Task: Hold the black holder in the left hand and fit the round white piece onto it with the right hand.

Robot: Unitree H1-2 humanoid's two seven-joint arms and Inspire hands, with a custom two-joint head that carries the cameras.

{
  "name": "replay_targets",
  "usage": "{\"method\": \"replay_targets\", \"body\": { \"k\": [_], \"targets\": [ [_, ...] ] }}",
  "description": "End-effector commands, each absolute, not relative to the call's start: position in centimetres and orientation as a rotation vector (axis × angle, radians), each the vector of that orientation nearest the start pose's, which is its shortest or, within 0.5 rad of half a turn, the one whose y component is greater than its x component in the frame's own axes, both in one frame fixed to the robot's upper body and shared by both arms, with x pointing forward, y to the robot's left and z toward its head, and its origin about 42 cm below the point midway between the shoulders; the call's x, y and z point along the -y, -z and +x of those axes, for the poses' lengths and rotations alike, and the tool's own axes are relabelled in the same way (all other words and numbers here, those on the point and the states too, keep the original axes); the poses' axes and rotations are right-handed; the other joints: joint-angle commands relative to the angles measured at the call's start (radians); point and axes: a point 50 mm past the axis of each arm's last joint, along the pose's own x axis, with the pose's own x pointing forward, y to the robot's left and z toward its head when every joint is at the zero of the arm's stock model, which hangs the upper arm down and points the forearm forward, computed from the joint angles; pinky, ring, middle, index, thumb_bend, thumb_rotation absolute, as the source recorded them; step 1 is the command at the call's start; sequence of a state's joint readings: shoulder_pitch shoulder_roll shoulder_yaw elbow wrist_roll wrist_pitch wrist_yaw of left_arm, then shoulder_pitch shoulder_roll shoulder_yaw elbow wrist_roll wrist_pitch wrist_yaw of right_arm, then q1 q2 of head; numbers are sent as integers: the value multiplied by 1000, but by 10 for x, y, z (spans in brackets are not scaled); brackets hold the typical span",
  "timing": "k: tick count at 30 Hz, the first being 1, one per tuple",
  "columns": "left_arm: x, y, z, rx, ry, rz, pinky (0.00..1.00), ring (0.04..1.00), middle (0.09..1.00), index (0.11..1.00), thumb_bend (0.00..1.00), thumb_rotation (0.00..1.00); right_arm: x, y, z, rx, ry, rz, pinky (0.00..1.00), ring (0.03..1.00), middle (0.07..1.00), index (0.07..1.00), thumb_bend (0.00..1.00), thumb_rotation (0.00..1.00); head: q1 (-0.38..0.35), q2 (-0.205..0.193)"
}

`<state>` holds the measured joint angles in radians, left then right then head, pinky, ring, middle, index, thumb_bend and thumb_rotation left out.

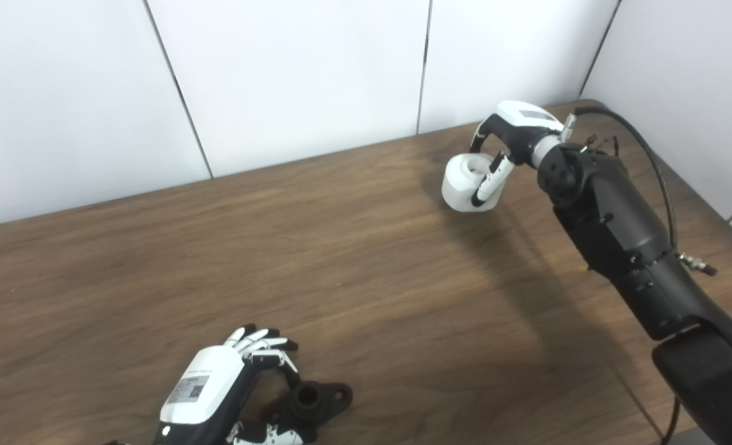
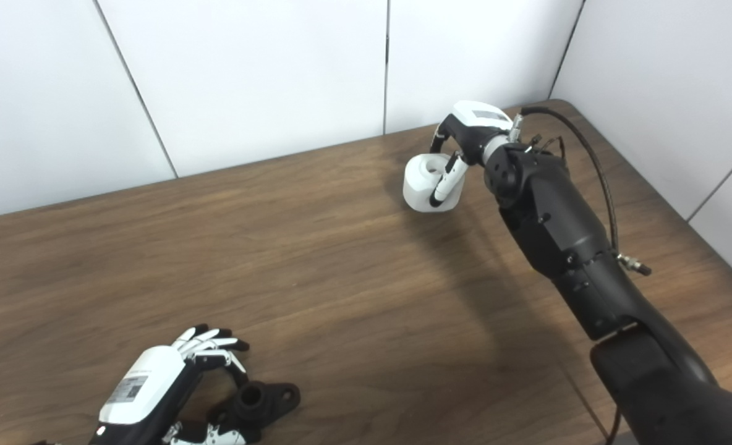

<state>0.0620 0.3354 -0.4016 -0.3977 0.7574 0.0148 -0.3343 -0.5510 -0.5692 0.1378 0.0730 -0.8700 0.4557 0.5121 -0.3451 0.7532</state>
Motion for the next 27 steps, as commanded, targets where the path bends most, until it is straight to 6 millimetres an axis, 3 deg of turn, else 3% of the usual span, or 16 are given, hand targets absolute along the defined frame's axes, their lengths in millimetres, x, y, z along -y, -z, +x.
{"method": "replay_targets", "body": {
  "k": [1, 15, 19, 22, 27],
  "targets": [
    [-189, -148, 218, 204, 679, 1073, 970, 880, 783, 488, 513, 50, 350, -302, 434, -154, 64, -1353, 815, 889, 806, 488, 519, 142, -1, 0],
    [-187, -150, 218, 201, 680, 1071, 977, 882, 782, 488, 513, 50, 351, -307, 423, -118, 43, -1386, 814, 894, 799, 488, 519, 141, 19, 10],
    [-185, -147, 218, 199, 684, 1069, 975, 882, 784, 488, 513, 50, 335, -322, 410, -87, -6, -1400, 771, 871, 798, 488, 520, 139, 34, 7],
    [-185, -146, 219, 198, 685, 1079, 975, 883, 785, 489, 513, 50, 319, -331, 397, -37, -53, -1399, 785, 845, 791, 487, 523, 138, 42, 6],
    [-183, -146, 220, 194, 681, 1084, 975, 883, 783, 489, 513, 50, 295, -343, 374, 23, -120, -1428, 842, 887, 806, 487, 524, 141, 57, 9]
  ]
}}
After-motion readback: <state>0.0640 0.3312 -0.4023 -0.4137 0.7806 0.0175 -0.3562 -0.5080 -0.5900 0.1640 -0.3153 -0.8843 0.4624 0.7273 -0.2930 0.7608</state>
